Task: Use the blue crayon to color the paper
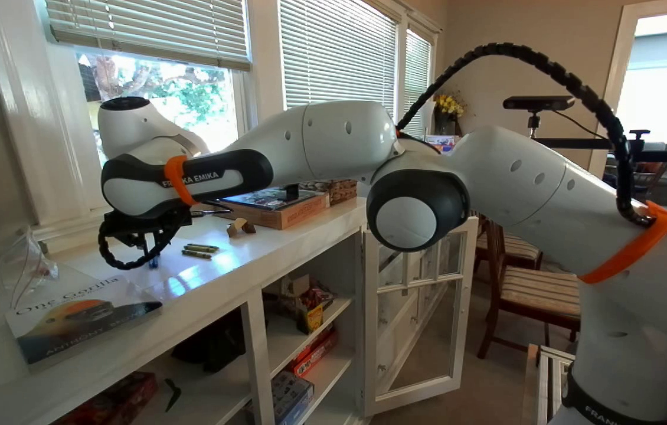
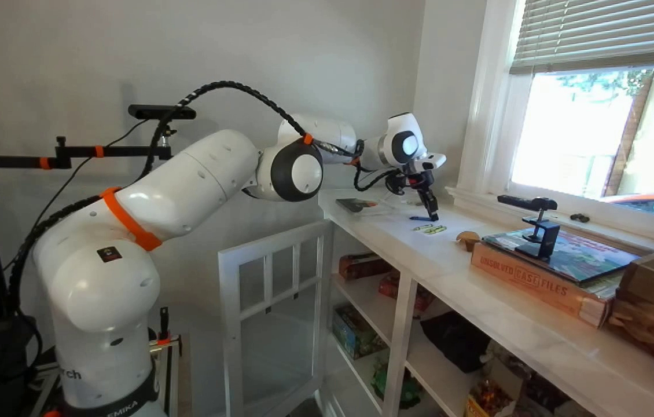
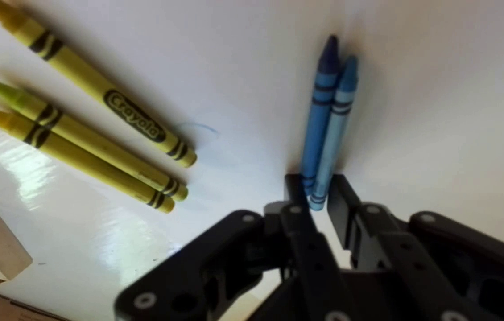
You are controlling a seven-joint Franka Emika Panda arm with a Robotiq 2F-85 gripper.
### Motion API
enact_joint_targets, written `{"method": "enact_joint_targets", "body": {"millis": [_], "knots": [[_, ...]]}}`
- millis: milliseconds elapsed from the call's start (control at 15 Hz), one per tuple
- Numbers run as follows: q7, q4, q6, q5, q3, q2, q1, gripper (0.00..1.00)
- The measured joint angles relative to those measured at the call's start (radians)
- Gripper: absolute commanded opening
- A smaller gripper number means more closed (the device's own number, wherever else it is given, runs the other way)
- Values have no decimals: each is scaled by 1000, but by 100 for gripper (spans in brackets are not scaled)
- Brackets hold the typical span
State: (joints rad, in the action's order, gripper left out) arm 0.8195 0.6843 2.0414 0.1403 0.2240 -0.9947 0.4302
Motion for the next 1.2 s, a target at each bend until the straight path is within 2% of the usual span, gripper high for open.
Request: {"method": "enact_joint_targets", "body": {"millis": [533,867,933,1200], "knots": [[4,-7,5,0,1,0,1,5],[26,-8,52,3,20,0,7,5],[26,-8,54,3,22,-1,8,37],[26,-8,54,1,20,-1,8,66]]}}
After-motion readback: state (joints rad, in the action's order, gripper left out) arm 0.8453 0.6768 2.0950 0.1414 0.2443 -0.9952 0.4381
